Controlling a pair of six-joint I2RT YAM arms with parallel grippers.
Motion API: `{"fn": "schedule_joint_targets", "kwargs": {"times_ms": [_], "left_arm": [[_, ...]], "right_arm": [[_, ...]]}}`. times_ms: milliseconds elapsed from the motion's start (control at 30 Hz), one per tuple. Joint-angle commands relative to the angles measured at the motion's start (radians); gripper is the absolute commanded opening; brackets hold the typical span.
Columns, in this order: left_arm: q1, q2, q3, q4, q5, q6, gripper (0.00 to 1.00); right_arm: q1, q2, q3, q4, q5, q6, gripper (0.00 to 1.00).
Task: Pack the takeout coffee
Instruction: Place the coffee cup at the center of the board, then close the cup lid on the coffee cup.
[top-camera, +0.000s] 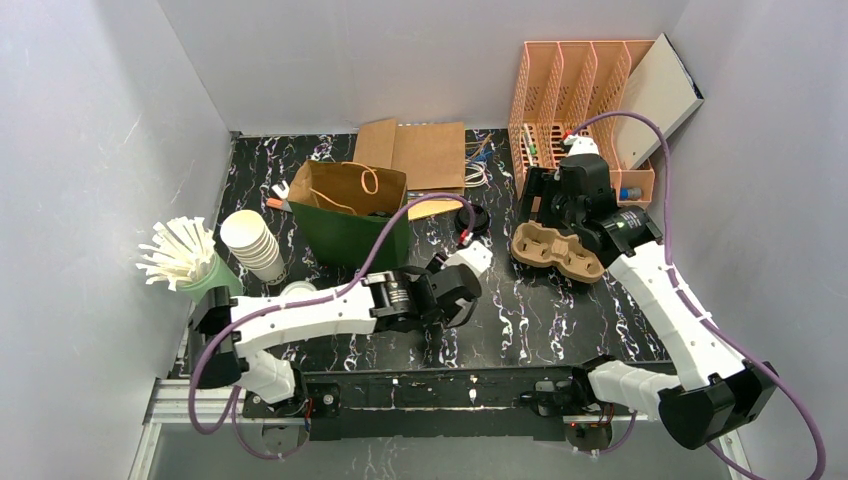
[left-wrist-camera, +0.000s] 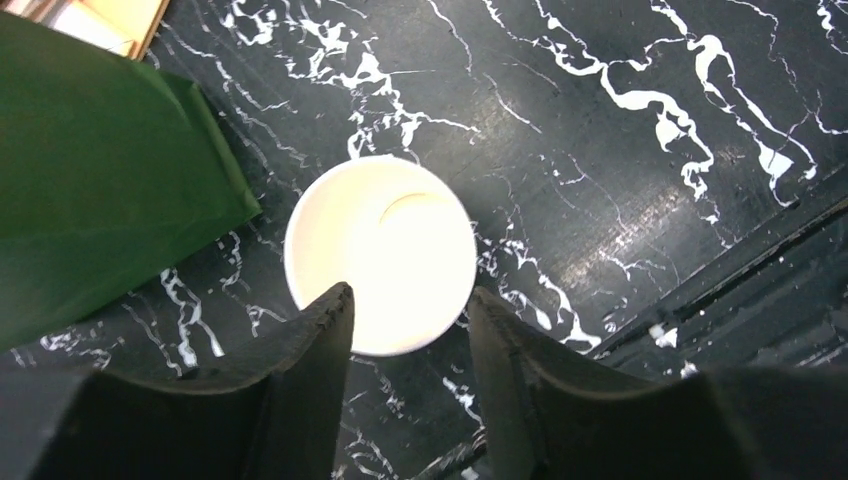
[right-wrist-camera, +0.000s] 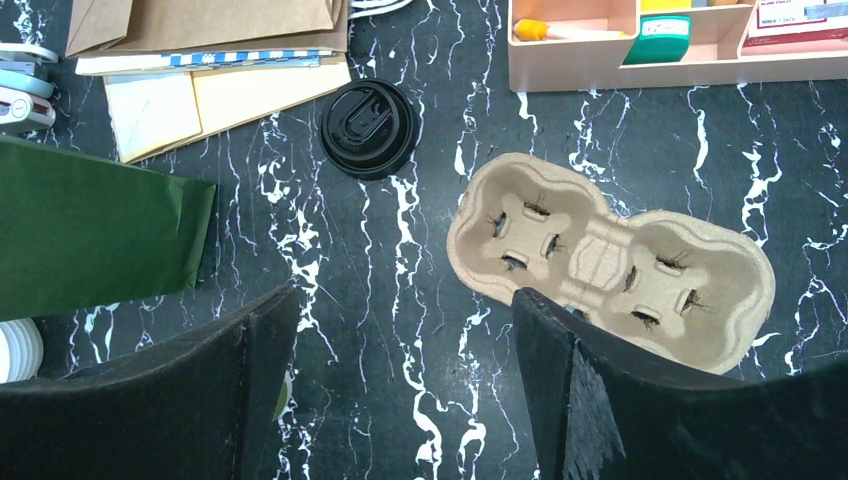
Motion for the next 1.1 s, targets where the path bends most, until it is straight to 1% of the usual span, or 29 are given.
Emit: {"fn": "schedule_joint_targets", "kwargs": {"times_ms": [0, 33, 167, 300, 367, 400, 467, 533, 600, 667, 733, 833, 1000, 1067], "left_arm": [[-0.003, -0.148, 0.032, -0.127, -0.074, -0.142, 0.37], [-0.002, -0.169, 0.039, -0.162, -0.086, -0.172, 0.33], [-0.002, -0.258, 0.037, -0.310, -0.147, -0.275, 0.32], [0.006, -0.330, 0.008, -0.475, -0.280, -0.408, 0.29], [0.034, -0.357, -0.016, -0.550, -0.334, -0.480, 0.27], [0.074, -0.373, -0.040, -0.561, -0.345, -0.495, 0.25], [0.175, -0.416, -0.101, -0.514, -0.294, -0.461, 0.22], [0.323, -0.463, -0.180, -0.424, -0.196, -0.356, 0.20], [0.434, -0.496, -0.239, -0.358, -0.139, -0.314, 0.20], [0.488, -0.498, -0.256, -0.316, -0.120, -0.287, 0.20], [0.543, -0.451, -0.266, -0.312, -0.119, -0.290, 0.22], [0.604, -0.413, -0.313, -0.252, -0.077, -0.295, 0.24], [0.716, -0.437, -0.423, -0.126, -0.034, -0.336, 0.25], [0.735, -0.449, -0.457, -0.085, -0.025, -0.347, 0.26]], "right_arm": [[-0.002, -0.027, -0.007, 0.019, -0.003, 0.005, 0.87], [-0.001, -0.029, -0.008, 0.020, -0.003, 0.004, 0.87], [-0.002, -0.033, -0.015, 0.029, -0.013, 0.001, 0.87], [-0.001, -0.033, -0.019, 0.042, -0.034, -0.002, 0.87], [-0.002, -0.032, -0.019, 0.048, -0.047, -0.006, 0.87], [-0.002, -0.033, -0.019, 0.049, -0.052, -0.009, 0.87], [-0.001, -0.033, -0.016, 0.052, -0.061, -0.011, 0.87], [-0.002, -0.042, -0.017, 0.055, -0.078, -0.003, 0.87], [-0.001, -0.054, -0.024, 0.061, -0.106, 0.009, 0.87], [-0.002, -0.066, -0.032, 0.064, -0.132, 0.018, 0.87], [-0.001, -0.073, -0.036, 0.059, -0.152, 0.022, 0.87], [-0.002, -0.082, -0.036, 0.052, -0.170, 0.022, 0.86], [-0.002, -0.096, -0.033, 0.050, -0.181, 0.015, 0.86], [-0.001, -0.096, -0.032, 0.051, -0.194, 0.015, 0.85]]}}
